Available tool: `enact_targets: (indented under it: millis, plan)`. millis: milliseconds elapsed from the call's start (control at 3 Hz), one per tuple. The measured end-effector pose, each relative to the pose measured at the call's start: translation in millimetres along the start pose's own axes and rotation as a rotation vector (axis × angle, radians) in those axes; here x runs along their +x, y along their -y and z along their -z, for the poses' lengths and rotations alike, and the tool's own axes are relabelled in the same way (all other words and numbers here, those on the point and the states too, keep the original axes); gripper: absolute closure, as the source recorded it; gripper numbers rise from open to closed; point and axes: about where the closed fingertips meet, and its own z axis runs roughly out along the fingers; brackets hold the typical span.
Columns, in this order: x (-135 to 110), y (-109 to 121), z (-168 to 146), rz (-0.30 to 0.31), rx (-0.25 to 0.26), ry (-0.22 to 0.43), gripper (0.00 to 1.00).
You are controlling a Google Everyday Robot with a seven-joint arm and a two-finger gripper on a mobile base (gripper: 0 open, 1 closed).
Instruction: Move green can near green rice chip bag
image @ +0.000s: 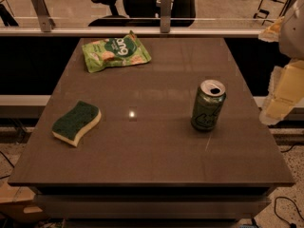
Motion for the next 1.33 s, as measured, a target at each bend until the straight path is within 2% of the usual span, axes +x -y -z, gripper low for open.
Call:
enact_targets:
  millis: [667, 1000, 1333]
  plan:
    - [3, 1, 7, -0.021, 0.018, 0.024, 0.0]
    - [8, 1, 12, -0.047, 0.03, 0.069, 0.0]
    - [20, 1, 9, -0.088, 0.034, 0.168, 0.0]
